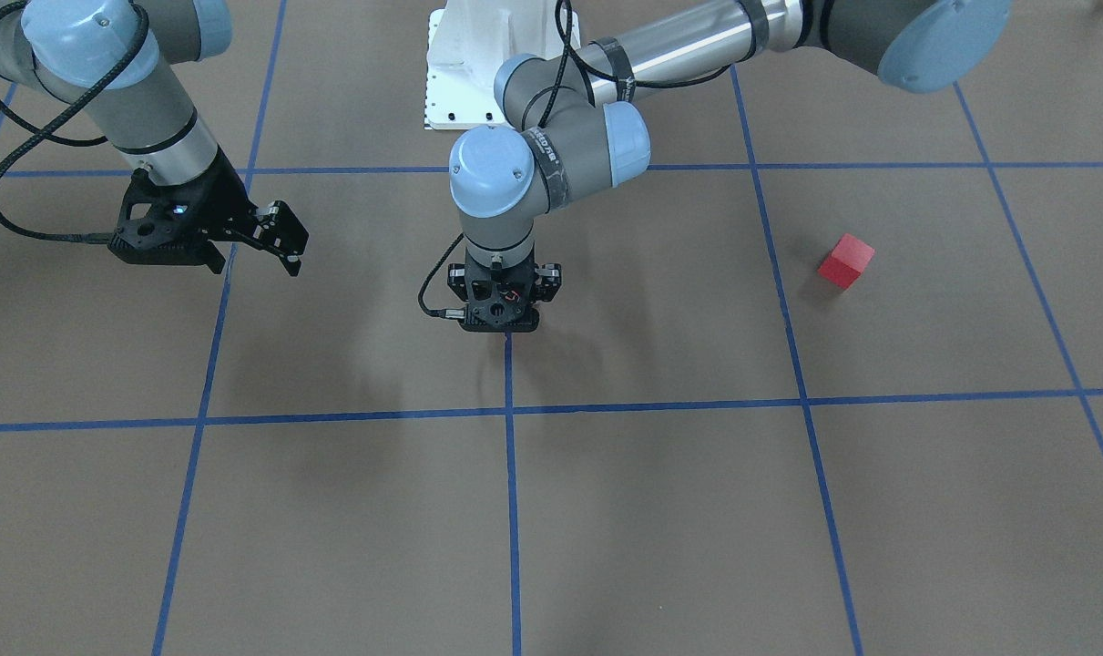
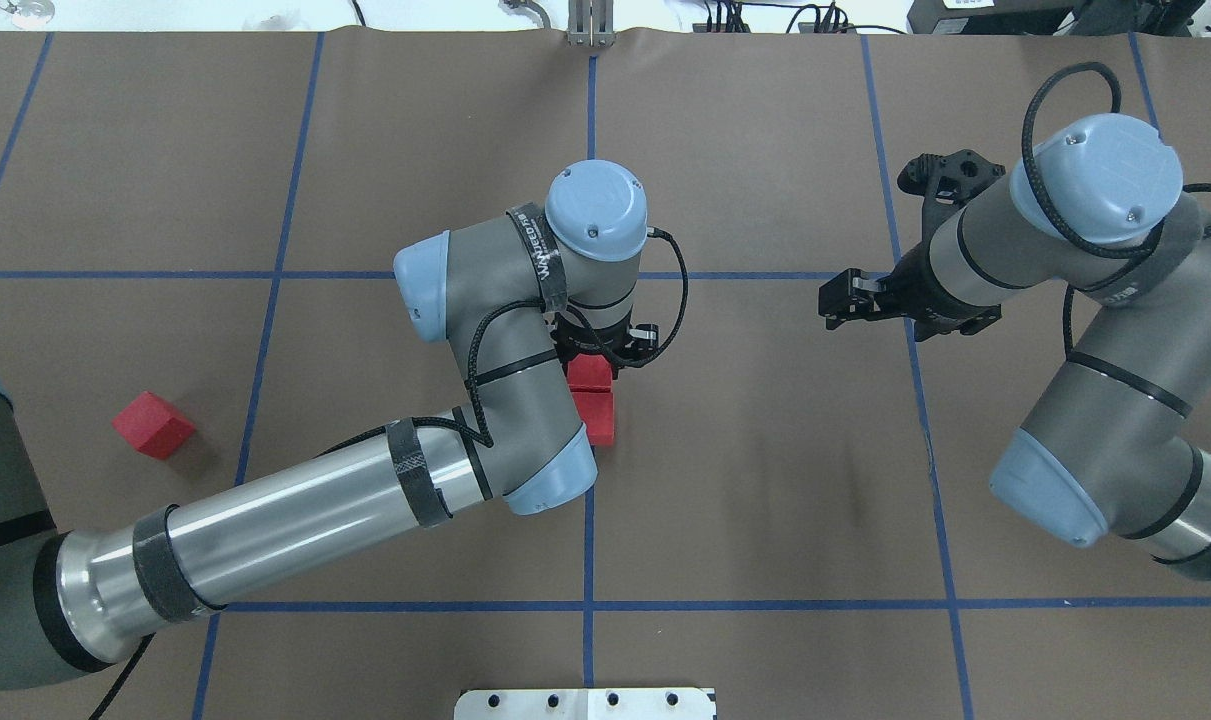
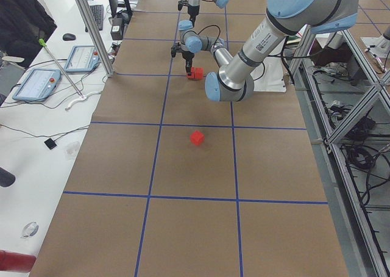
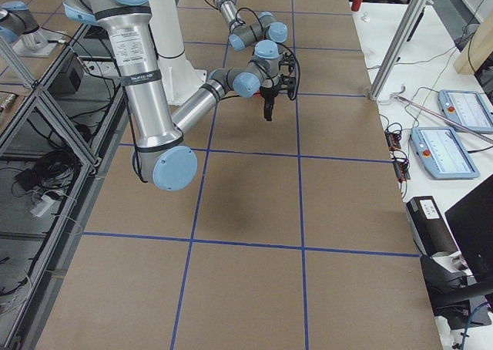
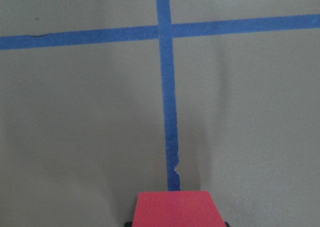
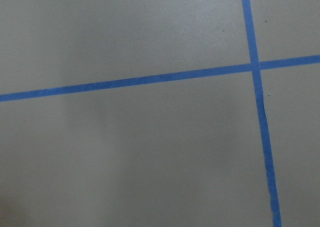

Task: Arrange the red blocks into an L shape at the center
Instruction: 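Lower the cube against the center cube's far side with the left gripper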

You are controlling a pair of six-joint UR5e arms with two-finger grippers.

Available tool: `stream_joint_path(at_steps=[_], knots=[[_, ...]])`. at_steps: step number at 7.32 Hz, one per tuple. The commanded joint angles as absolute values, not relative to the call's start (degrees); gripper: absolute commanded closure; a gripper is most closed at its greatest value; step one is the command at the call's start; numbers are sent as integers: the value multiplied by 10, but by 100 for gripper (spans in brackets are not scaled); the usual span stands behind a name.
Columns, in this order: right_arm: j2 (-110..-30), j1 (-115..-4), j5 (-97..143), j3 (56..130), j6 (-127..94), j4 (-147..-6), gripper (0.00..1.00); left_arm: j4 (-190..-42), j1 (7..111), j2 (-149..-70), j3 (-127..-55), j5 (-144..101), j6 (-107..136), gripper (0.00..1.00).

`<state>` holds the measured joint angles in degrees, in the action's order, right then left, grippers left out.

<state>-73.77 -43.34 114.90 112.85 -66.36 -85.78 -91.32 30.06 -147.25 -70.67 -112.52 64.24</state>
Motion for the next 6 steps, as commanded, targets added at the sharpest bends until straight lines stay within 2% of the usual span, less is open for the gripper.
stream_joint_path(at_steps=[1,6], knots=[[-737,-433,1150,1129,-664,-858,0,-913,301,-1468,-709,-1129,643,100],[-738,-434,1150,1129,-664,-858,0,-914,295,-1468,-709,-1129,651,100]])
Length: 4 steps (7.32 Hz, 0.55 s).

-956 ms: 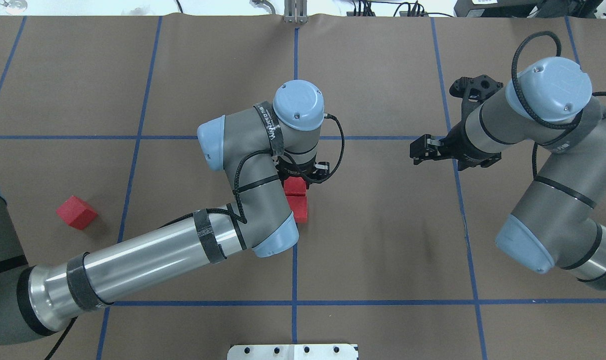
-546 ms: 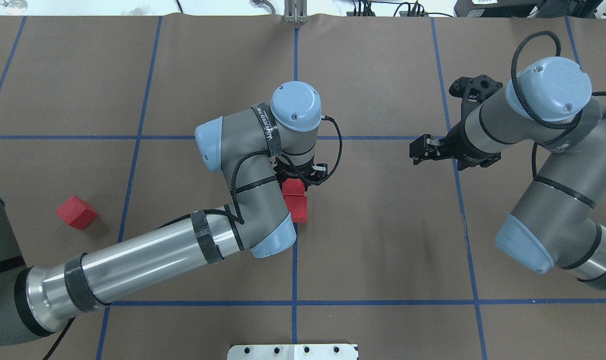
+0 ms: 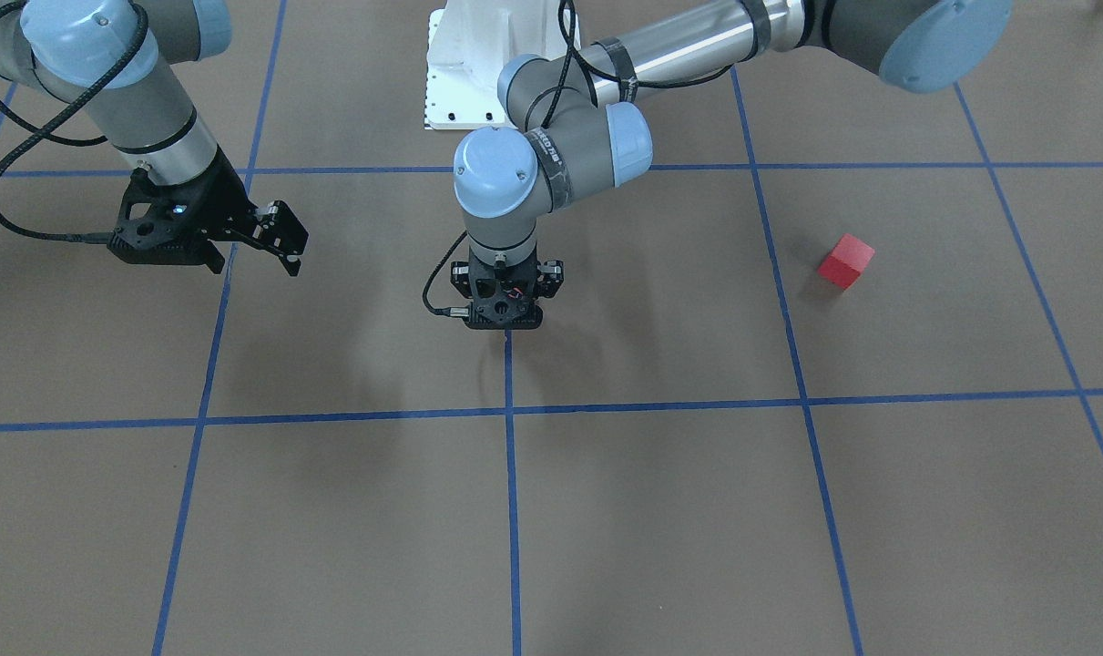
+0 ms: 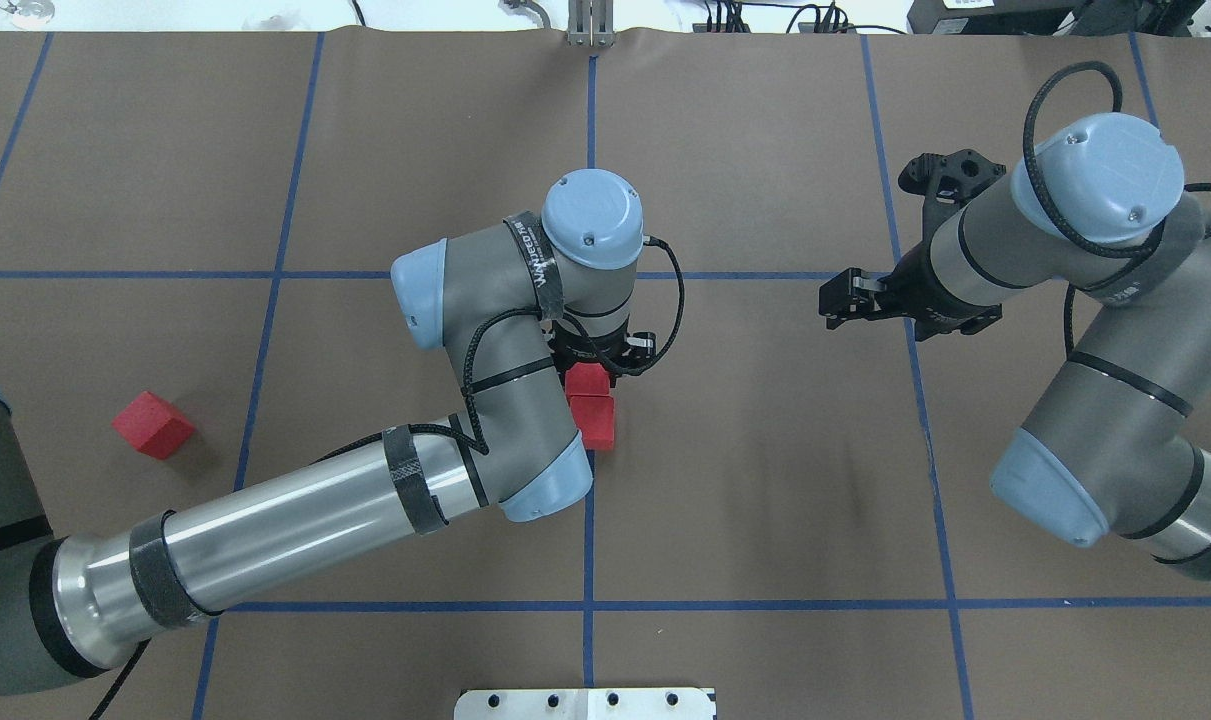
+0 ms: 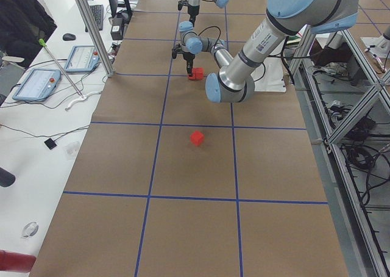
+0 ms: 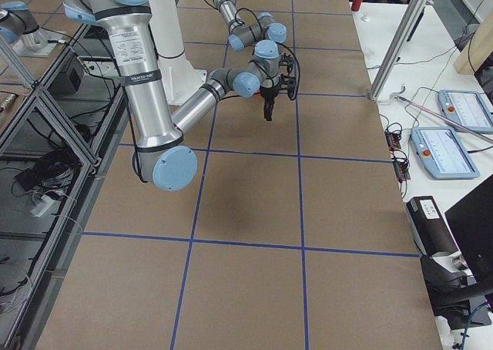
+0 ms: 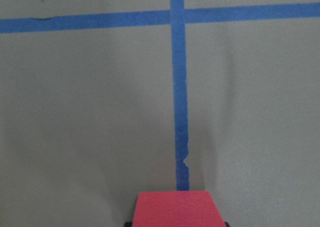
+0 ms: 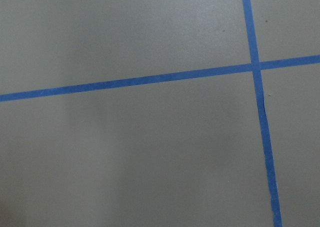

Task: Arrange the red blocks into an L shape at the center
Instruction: 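Lower the cube against the center cube's far side with the left gripper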

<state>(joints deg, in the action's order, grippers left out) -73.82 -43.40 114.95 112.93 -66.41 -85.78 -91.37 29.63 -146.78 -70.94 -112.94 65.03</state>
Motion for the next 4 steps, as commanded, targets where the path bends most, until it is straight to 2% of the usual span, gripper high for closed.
stream_joint_path(at_steps=[1,4], knots=[[-738,-434,1150,1129,-664,-858,0,-914,293,-1468,-709,-1129,651,100],[-738,-433,1150,1129,-664,-858,0,-917,293,-1468,-710,-1129,651,100]])
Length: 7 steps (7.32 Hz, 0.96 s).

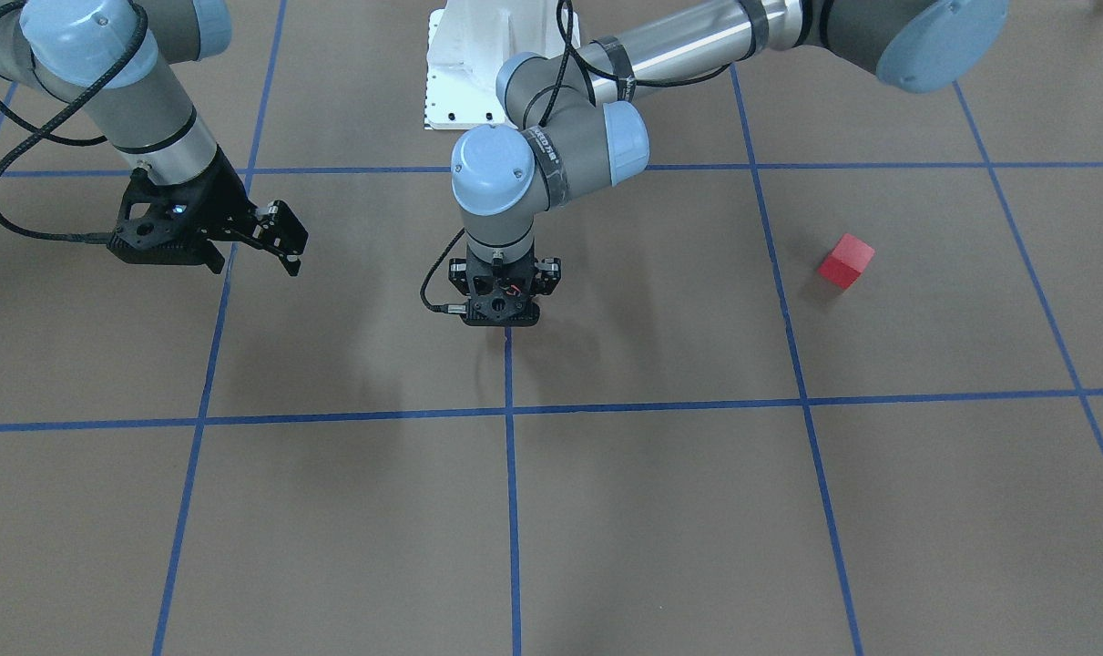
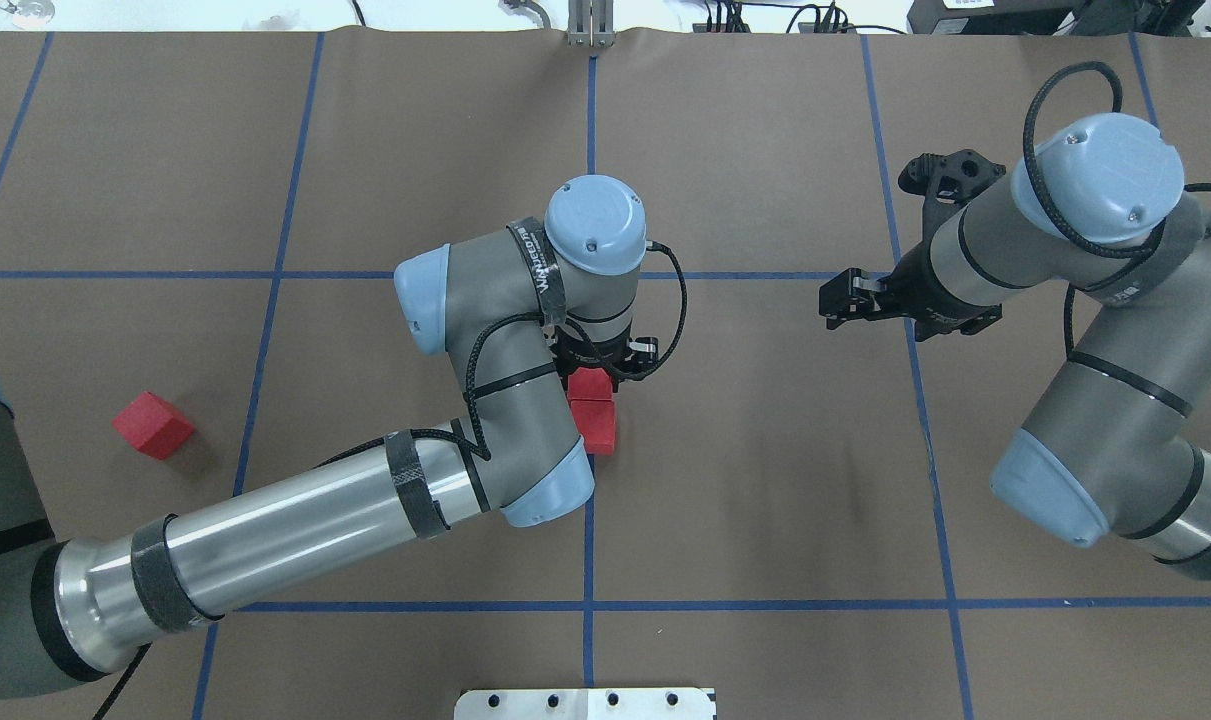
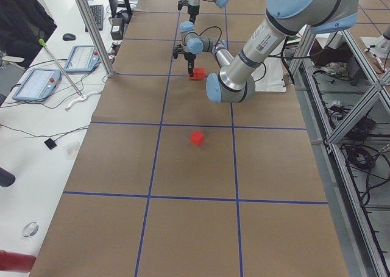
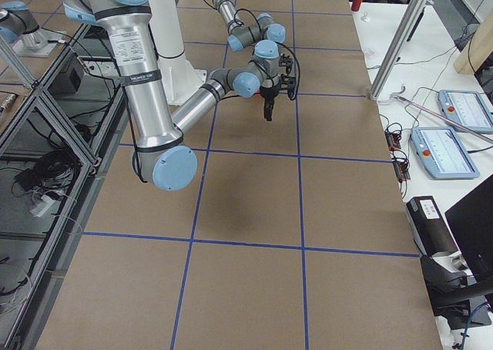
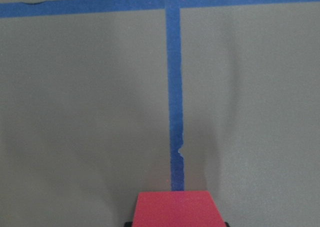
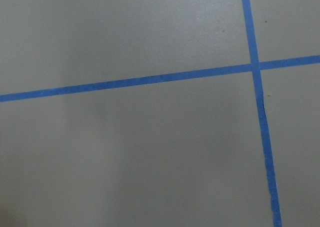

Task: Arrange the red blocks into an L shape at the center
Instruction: 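Lower the cube against the center cube's far side with the left gripper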

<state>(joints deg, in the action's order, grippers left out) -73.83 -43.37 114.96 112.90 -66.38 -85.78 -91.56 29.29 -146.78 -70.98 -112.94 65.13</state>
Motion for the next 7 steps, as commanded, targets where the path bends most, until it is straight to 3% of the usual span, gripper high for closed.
stream_joint_path(at_steps=[1,3,4,5,6,7], knots=[[-737,-433,1150,1128,-664,-858,0,-918,292,-1468,-709,-1129,651,100],[-737,-433,1149,1128,-664,-858,0,-919,292,-1467,-709,-1129,651,100],[-737,-433,1150,1128,-664,-858,0,-919,291,-1468,-709,-1129,650,95],[-737,-433,1149,1127,-664,-858,0,-919,291,-1468,-709,-1129,651,75],[-737,-433,1149,1127,-664,-858,0,-920,291,-1468,-709,-1129,651,41],[-737,-433,1149,1127,-664,-858,0,-921,291,-1468,-709,-1129,652,0]])
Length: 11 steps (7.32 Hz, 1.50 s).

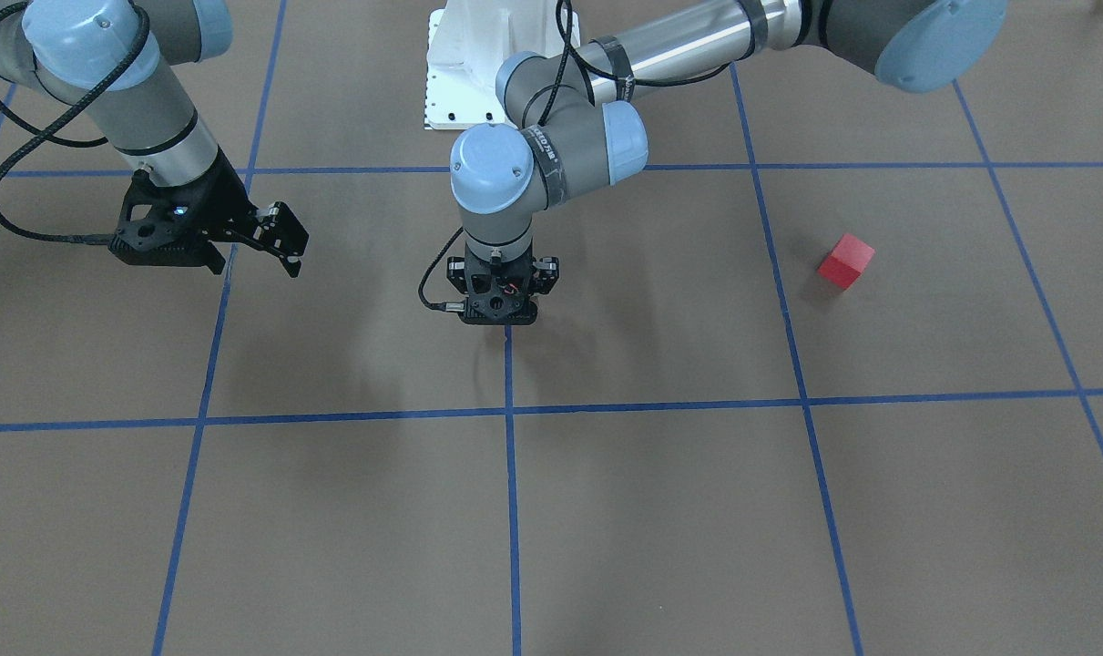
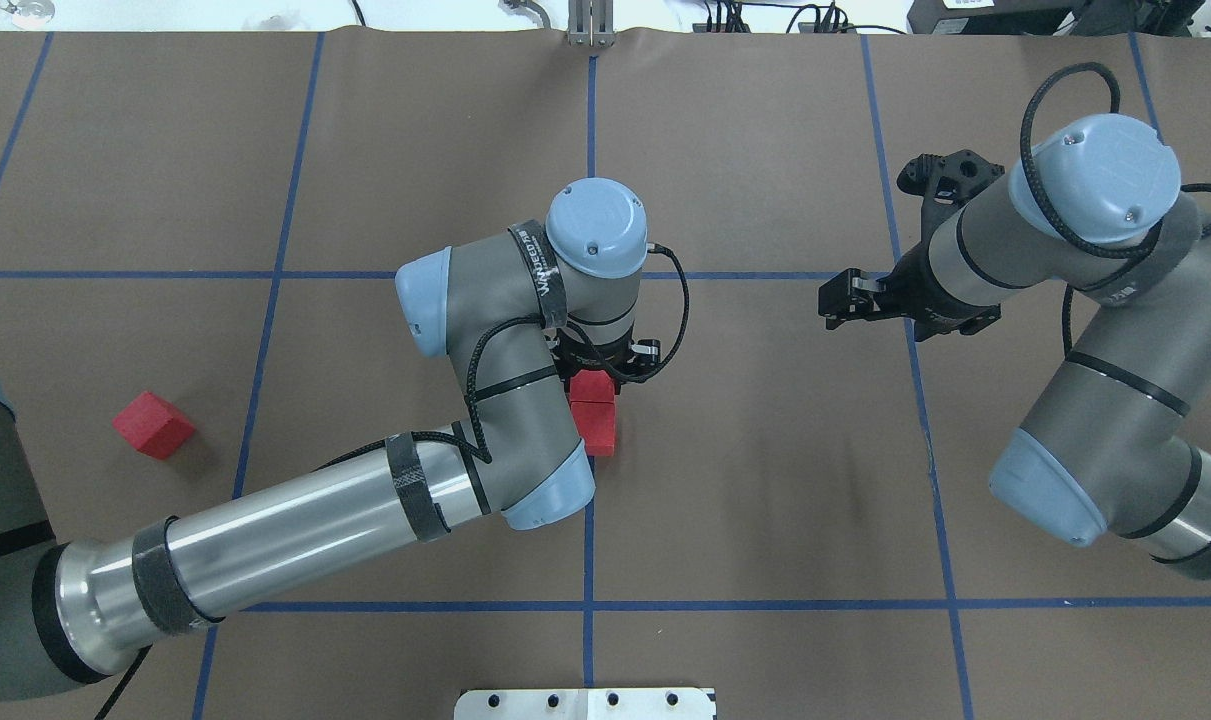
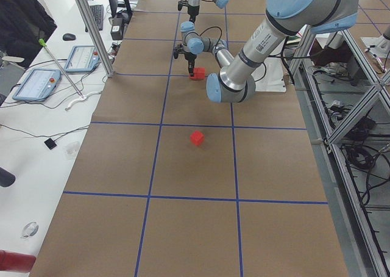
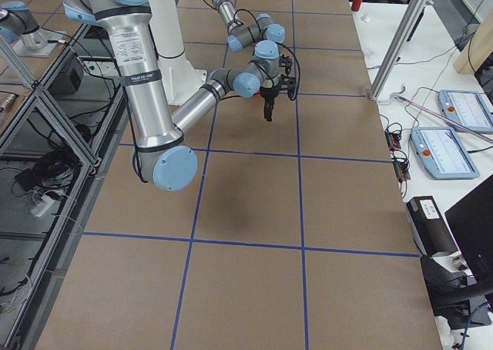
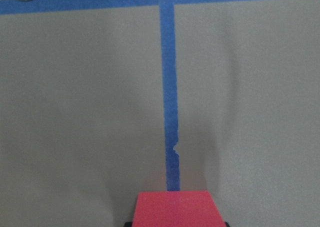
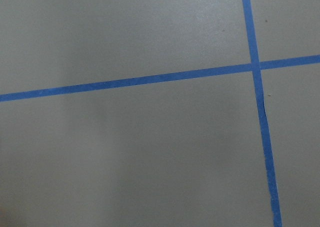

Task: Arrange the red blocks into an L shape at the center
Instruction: 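Lower the cube against the center cube's far side with the left gripper, then open the left gripper and move it to the last red cube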

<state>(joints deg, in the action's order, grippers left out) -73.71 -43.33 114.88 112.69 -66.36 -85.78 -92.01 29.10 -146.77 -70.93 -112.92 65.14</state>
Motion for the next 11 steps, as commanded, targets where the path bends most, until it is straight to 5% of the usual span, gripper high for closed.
stream_joint_path(at_steps=[1,4,6,11], knots=[[-736,-433,1149,1127,-664,-858,0,-920,291,-1468,-709,-1129,653,0],[-734,-432,1149,1126,-664,-858,0,-913,292,-1468,-727,-1129,666,0],[-735,-433,1149,1126,-664,-858,0,-864,315,-1450,-808,-1143,667,0],[-738,-435,1145,1126,-664,-858,0,-893,398,-1065,-1133,-1144,664,0]])
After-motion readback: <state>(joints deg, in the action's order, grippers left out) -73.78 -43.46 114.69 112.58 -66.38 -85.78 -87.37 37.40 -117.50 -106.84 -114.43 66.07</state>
